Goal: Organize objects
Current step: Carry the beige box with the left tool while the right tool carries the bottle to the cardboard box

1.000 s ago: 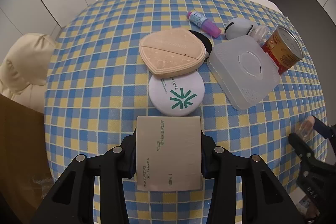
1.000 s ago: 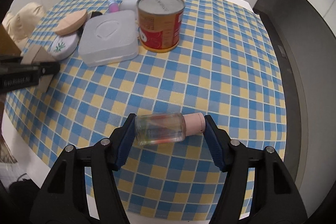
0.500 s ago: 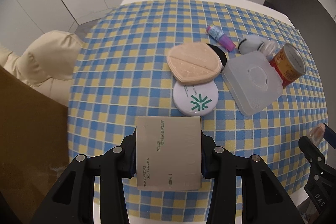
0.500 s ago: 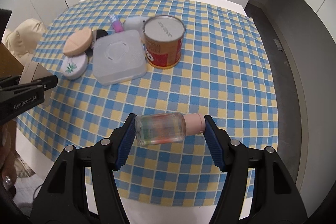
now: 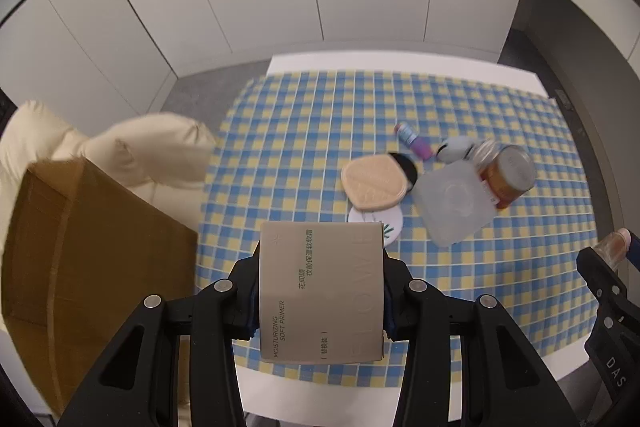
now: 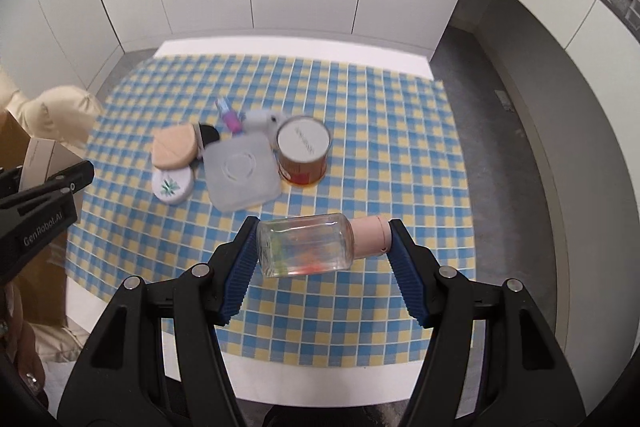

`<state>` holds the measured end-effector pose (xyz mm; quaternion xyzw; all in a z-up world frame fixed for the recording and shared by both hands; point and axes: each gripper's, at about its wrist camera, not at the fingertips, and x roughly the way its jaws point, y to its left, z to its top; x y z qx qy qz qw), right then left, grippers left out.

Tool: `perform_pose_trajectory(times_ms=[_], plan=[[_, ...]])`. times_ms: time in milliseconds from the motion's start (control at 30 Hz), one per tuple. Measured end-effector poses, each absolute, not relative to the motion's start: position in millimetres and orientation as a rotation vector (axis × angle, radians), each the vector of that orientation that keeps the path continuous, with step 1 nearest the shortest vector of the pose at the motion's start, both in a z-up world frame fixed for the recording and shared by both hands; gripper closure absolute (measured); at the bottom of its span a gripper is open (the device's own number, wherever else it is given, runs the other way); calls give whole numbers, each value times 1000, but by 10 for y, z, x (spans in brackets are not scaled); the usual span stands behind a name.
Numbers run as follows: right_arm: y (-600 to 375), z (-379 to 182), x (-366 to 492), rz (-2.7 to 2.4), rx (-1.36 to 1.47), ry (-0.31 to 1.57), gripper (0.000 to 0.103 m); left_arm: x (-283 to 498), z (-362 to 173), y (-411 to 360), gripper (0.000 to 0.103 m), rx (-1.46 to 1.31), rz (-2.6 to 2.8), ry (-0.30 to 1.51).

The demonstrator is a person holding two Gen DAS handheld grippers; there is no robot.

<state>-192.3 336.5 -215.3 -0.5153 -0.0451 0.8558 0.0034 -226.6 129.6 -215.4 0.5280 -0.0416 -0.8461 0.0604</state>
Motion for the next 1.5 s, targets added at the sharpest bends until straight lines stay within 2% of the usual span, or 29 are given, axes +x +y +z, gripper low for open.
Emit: perform_pose_trajectory(times_ms=[300, 533, 833, 1233, 1500], plan=[[3469, -1399, -1856, 2679, -1539, -14, 37, -2133, -1451, 1237, 59, 1506, -2598, -74], [3480, -878, -1809, 2719, -1458, 4, 37, -1998, -906, 1210, 59, 1401, -2612, -101], [3335, -393, -1700, 2781, -1397, -14, 37, -1834, -309, 1128, 59, 1341, -2652, -40], [3374, 175, -1442, 2820, -1296, -51, 37, -1551, 156, 1208, 58, 1295, -2707, -26], [3435, 353, -1300, 2844, -1276, -20, 37, -1360, 373, 1245, 58, 1257, -2732, -14]])
